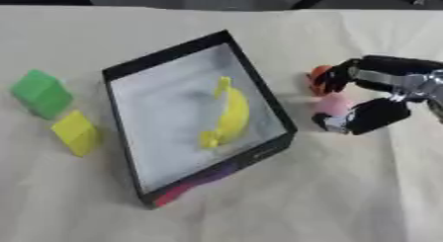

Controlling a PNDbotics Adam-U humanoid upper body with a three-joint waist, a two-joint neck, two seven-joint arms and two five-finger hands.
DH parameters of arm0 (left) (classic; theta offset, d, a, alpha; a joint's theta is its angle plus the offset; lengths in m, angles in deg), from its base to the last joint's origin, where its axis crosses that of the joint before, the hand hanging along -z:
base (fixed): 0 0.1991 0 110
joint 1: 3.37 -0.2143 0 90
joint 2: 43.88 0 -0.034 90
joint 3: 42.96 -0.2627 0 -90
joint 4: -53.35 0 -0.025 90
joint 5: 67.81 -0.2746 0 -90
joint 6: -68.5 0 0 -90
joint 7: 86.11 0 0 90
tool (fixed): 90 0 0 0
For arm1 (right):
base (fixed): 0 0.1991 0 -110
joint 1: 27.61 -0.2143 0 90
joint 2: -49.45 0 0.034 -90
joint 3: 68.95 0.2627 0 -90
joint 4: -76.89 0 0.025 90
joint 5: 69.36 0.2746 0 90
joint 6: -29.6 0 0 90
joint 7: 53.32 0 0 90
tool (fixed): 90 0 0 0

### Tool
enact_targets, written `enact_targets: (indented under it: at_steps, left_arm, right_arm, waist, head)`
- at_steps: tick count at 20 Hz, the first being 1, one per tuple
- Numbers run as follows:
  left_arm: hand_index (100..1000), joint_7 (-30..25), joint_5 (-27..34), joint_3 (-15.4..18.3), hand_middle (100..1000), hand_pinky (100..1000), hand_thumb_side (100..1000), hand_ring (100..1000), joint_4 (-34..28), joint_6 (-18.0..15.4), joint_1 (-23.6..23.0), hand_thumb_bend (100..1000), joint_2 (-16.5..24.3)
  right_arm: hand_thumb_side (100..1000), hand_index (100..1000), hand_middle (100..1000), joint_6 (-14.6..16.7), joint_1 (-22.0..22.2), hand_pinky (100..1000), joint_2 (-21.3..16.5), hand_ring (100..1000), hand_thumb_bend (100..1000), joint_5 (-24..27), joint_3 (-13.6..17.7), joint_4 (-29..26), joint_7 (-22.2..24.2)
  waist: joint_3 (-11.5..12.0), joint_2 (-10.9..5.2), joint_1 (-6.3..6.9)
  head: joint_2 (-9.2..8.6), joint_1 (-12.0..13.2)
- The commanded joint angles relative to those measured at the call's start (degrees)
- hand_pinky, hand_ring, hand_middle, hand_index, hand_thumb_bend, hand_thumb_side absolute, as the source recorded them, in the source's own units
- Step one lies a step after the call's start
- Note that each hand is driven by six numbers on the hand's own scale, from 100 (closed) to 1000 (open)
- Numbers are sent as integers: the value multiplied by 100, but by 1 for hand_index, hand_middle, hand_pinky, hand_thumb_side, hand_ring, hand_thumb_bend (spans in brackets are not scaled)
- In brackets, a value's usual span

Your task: Pick up objects on the table and place them in the box.

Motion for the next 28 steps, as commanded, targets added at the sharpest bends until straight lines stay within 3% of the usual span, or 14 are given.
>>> enact_targets:
  at_steps: [1,4,12,21,28]
  left_arm:
    - [825,-29,-27,-10,793,813,942,775,-118,-1,26,205,124]
    - [824,-41,-27,-19,793,813,941,775,-118,-2,31,205,125]
    - [822,-72,-27,-41,793,813,942,775,-118,3,39,205,117]
    - [820,-73,-23,-38,794,814,941,776,-118,-3,52,205,106]
    - [818,-72,-13,-36,794,813,940,776,-118,-24,64,205,99]
  right_arm:
    - [567,885,762,-8,-77,922,-265,827,302,-250,199,-230,-240]
    - [629,888,786,-62,-11,934,-301,855,345,-487,173,-303,-460]
    - [666,894,794,-129,168,941,-262,862,381,-1058,109,-139,-455]
    - [695,897,796,-52,267,943,-203,865,415,-1210,128,227,-298]
    - [689,894,789,-51,350,938,-133,857,430,-1235,116,534,-235]
  waist:
    - [-7,-180,-10]
    - [0,-180,-10]
    - [20,-165,-6]
    - [31,-149,3]
    - [42,-131,15]
  head:
    - [-80,-4]
    - [-97,-11]
    - [-129,-14]
    - [-142,-21]
    - [-42,-54]
